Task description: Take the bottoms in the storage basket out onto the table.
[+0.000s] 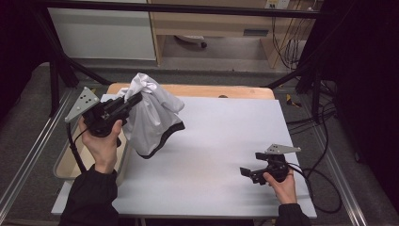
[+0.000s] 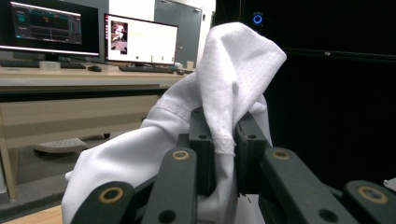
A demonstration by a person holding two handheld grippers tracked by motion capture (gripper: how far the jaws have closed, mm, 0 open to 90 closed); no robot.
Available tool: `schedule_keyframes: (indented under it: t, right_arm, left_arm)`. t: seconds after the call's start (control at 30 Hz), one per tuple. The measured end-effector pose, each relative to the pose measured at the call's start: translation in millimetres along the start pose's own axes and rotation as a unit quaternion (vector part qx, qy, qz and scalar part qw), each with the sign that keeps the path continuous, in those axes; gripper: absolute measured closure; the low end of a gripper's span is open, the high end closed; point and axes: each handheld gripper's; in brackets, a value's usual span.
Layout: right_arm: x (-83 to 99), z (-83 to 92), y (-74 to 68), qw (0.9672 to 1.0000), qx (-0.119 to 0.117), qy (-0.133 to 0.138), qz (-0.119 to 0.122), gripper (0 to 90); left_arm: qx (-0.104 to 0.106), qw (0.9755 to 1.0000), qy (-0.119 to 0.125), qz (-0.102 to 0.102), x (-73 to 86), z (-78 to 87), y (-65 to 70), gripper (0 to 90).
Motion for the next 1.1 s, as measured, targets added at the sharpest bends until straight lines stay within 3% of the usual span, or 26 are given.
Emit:
schedule_keyframes:
  t: [0.63, 1.1]
  right_arm:
    - [0.0, 0.5, 0.3, 1.0000, 0.000, 0.000, 0.002, 0.7]
    - [0.0, 0.3, 0.2, 1.0000, 0.000, 0.000, 0.002, 0.7]
  left_arm:
    - [0.026, 0.9995, -0.015, 0.004, 10.5, -31.4, 16.5, 79.2]
    - [0.045, 0.9980, -0.044, 0.004, 26.1, -59.2, 28.9, 79.2]
Point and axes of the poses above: each handheld gripper's, and its own axes: z roughly backward along the jaws, x roughly out of its underside, y roughly to its right, and after that the axes turned 8 degrees about x, right-handed
